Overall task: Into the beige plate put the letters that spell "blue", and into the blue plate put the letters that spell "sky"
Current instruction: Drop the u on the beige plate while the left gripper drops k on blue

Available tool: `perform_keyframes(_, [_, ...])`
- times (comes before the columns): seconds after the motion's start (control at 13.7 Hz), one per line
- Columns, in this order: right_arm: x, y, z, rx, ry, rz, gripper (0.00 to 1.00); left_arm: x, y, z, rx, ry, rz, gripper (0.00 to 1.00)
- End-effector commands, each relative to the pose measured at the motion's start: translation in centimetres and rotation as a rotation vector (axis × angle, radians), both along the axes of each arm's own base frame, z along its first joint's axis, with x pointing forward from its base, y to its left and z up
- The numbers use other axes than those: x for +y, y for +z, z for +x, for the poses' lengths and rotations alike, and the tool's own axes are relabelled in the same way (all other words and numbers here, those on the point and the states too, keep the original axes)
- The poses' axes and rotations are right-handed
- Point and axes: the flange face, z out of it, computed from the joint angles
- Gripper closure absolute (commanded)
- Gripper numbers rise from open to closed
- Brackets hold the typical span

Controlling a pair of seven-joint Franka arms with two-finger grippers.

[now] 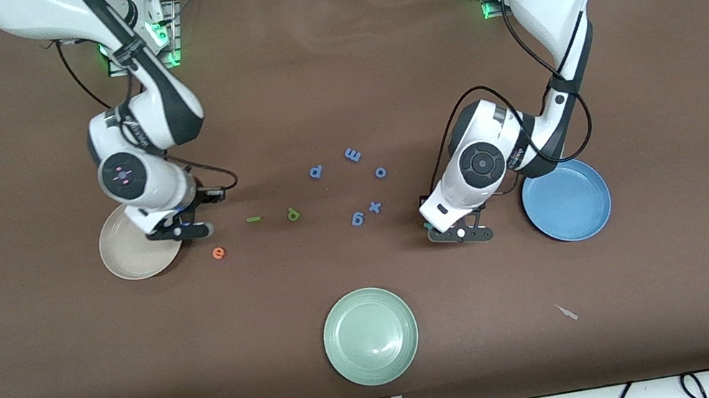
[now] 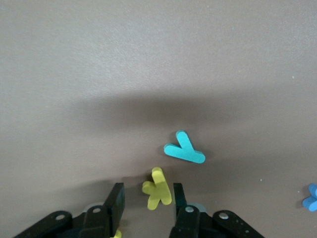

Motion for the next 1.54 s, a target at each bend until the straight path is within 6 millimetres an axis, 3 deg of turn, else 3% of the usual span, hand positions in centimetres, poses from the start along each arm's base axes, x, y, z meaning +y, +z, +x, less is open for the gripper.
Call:
perform_keyframes(0.0, [-4.3,-0.5,2.9,0.001,0.074,0.022,0.90,-0.8,-1.1,-0.7,0.000,-0.003,0.000,0.54])
perform_keyframes(0.07, [-5.7,-1.1,3.6,0.003,0.080,0.022,0.90,-0.7,-1.2,-0.7,-0.002,0.000,0.000,0.56])
perform_keyframes(0.15, [-6.9,-1.6,4.3,0.004,0.105,0.006,0.89,-0.8,-1.5,-0.6,-0.008,-0.003,-0.005,0.65])
perform_keyframes(0.22, [-8.1,-2.2,4.7,0.007,0.114,-0.007,0.87,-0.8,-1.4,-0.6,-0.010,-0.004,-0.006,1.00])
perform_keyframes(0.29, [-8.9,-2.8,4.9,0.013,0.108,-0.012,0.77,-0.6,-1.2,-0.5,-0.008,-0.008,-0.004,1.00])
perform_keyframes(0.37, [-8.8,-2.7,4.9,0.009,0.108,-0.013,0.23,0.1,-0.9,-0.2,-0.004,-0.010,0.001,1.00])
perform_keyframes(0.44, [-8.7,-2.5,5.0,0.003,0.104,-0.012,0.00,0.7,0.0,-0.1,0.013,-0.030,0.014,1.00])
perform_keyframes(0.66, [-7.1,-0.7,7.0,-0.047,0.073,0.001,0.00,4.4,4.8,1.3,0.026,-0.114,0.102,1.00])
perform_keyframes(0.88, [-3.8,-1.0,8.2,-0.067,0.036,-0.003,0.00,11.7,8.1,3.1,0.082,-0.199,0.130,1.00])
perform_keyframes(1.02, [-0.8,-1.6,8.8,-0.080,0.010,-0.007,0.00,17.3,7.2,3.8,0.131,-0.223,0.117,1.00])
perform_keyframes(1.1, [0.1,-2.3,8.8,-0.084,0.000,-0.007,0.00,19.0,6.2,3.7,0.151,-0.223,0.112,1.00])
perform_keyframes(1.17, [0.7,-3.1,8.7,-0.079,-0.020,0.001,0.00,20.0,5.5,3.5,0.166,-0.218,0.110,0.74])
perform_keyframes(1.24, [0.9,-3.5,8.8,-0.084,-0.043,0.023,0.00,20.3,5.2,3.4,0.169,-0.215,0.110,0.01])
perform_keyframes(1.39, [1.1,-4.3,8.7,-0.083,-0.048,0.031,0.00,19.8,5.5,3.3,0.170,-0.197,0.093,0.00])
perform_keyframes(1.46, [1.3,-4.8,8.6,-0.079,-0.048,0.032,0.00,18.2,6.2,3.2,0.158,-0.212,0.090,0.00])
